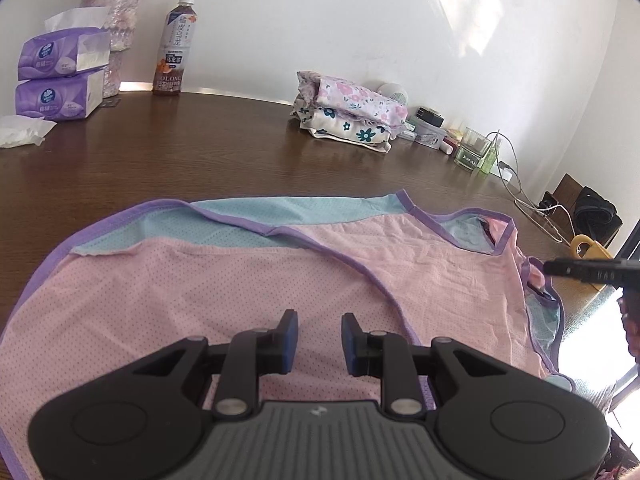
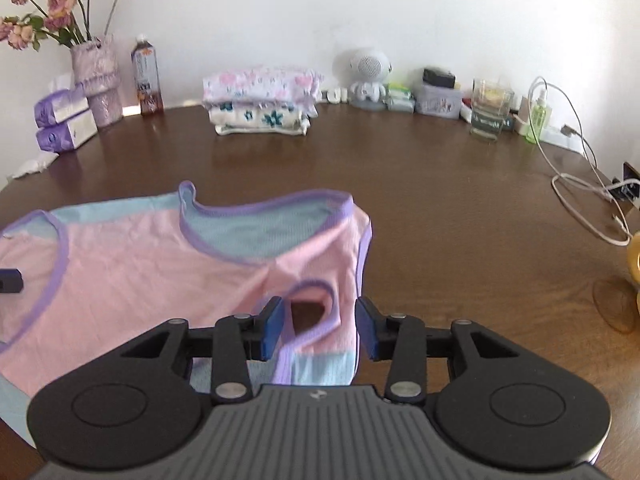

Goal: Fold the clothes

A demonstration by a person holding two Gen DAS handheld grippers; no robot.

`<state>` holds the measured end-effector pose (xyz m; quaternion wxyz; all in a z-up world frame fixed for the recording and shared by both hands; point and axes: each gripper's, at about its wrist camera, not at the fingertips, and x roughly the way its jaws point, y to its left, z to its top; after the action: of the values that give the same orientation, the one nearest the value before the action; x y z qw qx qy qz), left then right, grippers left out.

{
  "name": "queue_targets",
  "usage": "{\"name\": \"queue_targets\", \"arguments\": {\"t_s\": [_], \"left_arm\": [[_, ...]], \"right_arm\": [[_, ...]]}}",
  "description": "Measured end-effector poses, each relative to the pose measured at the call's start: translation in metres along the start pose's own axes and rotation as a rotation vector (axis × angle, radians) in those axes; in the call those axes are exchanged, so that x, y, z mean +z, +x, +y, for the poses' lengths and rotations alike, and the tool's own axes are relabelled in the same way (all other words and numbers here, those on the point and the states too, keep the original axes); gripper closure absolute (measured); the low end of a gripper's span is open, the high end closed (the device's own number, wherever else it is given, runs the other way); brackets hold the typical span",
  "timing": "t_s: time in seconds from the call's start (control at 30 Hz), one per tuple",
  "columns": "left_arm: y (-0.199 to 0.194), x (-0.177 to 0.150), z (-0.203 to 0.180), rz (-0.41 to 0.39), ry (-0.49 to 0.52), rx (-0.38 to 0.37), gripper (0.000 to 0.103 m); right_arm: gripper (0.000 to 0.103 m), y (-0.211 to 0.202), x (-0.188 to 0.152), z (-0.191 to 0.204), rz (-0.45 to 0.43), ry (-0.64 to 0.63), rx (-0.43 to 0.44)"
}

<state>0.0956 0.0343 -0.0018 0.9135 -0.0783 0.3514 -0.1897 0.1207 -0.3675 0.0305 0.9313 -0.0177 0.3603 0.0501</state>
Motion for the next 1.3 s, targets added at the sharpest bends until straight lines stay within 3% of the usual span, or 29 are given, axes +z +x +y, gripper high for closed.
{"name": "queue_targets", "arguments": {"t_s": [0.1,0.27,0.37,0.43,0.53,0.67,0.83,0.97,1.13,1.17,1.2,1.23,1.3], "left_arm": [[0.0,-0.001,0.0,-0.004,-0.003,0.001,0.081],[-0.001,-0.002,0.001,-0.011,-0.011,0.002,0.081],[-0.001,-0.003,-0.001,-0.012,-0.003,0.01,0.081],[-0.001,-0.003,-0.001,-0.014,-0.003,0.012,0.081],[-0.002,-0.004,-0.001,-0.014,-0.004,0.013,0.081],[-0.01,-0.007,-0.003,-0.01,-0.014,0.0,0.081],[-0.039,-0.018,-0.017,0.009,0.031,-0.062,0.077],[-0.064,-0.034,-0.027,0.04,0.07,-0.098,0.073],[-0.076,-0.051,-0.028,0.076,0.074,-0.086,0.072],[-0.077,-0.053,-0.028,0.082,0.072,-0.082,0.074],[-0.079,-0.056,-0.027,0.087,0.07,-0.077,0.076],[-0.08,-0.058,-0.027,0.093,0.068,-0.073,0.079],[-0.083,-0.064,-0.026,0.105,0.064,-0.064,0.096]], "right_arm": [[0.102,0.005,-0.007,-0.002,0.017,0.021,-0.014],[0.102,-0.012,-0.008,-0.023,-0.045,0.063,-0.093],[0.102,-0.008,-0.011,-0.032,-0.027,0.078,-0.107],[0.096,-0.005,-0.015,-0.037,-0.005,0.108,-0.09],[0.084,-0.024,-0.021,-0.036,-0.053,0.177,0.009],[0.08,-0.053,-0.028,-0.014,-0.075,0.147,0.204],[0.071,-0.057,-0.047,0.029,0.022,0.064,0.381],[0.069,-0.051,-0.059,0.048,0.088,0.043,0.448],[0.071,-0.054,-0.07,0.056,0.108,0.03,0.432],[0.074,-0.055,-0.071,0.056,0.111,0.031,0.424],[0.085,-0.055,-0.072,0.057,0.113,0.033,0.416],[0.095,-0.056,-0.073,0.056,0.117,0.033,0.41],[0.096,-0.06,-0.076,0.055,0.126,0.03,0.405]]}}
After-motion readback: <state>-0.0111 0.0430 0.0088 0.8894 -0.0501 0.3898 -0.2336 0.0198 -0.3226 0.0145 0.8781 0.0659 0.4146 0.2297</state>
